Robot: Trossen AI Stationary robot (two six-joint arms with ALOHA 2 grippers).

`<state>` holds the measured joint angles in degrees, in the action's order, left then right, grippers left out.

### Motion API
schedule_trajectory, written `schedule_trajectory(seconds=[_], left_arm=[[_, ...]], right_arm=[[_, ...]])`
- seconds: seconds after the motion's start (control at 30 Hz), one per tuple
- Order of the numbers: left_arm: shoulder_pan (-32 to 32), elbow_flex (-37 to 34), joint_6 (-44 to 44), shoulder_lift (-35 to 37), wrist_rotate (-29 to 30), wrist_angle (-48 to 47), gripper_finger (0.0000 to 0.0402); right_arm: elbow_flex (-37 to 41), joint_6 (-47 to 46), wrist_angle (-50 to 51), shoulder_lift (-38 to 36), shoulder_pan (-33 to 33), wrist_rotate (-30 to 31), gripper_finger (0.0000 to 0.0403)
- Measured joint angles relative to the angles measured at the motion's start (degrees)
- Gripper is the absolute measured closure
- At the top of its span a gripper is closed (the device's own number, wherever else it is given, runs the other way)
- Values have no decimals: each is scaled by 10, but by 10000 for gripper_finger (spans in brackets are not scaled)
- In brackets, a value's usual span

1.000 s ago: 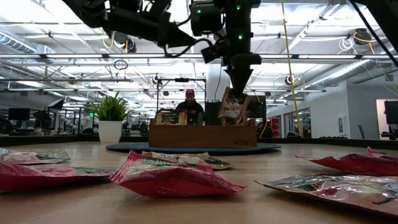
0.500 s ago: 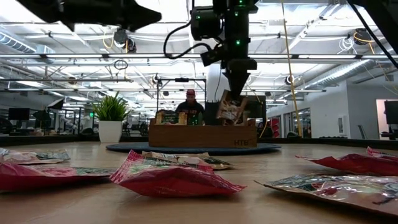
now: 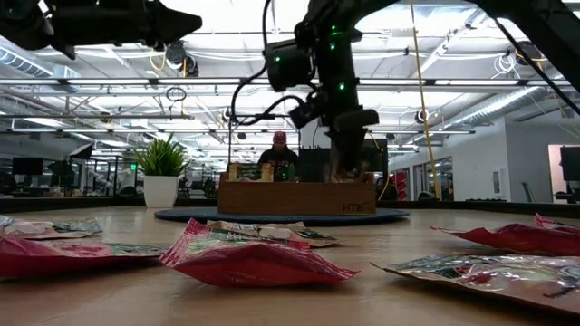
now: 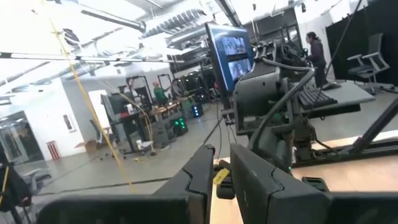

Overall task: Pick & Place Tea
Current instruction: Put the brown tea bag into the right section of the wooden organizer

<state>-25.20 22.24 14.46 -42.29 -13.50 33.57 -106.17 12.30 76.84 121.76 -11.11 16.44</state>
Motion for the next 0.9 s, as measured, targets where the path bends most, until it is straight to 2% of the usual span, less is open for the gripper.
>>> schedule_trajectory(seconds=[0.17, 0.3, 0.9], left_arm=[[0, -1, 0, -2, 2, -4, 339], [0, -1, 2, -2, 5, -6, 339], [0, -1, -13, -2, 5, -20, 339]], right_arm=[[-1, 6, -6, 10, 0, 6, 403], [-1, -2, -23, 9, 0, 45, 403], [-1, -111, -87, 8, -13, 44, 403]])
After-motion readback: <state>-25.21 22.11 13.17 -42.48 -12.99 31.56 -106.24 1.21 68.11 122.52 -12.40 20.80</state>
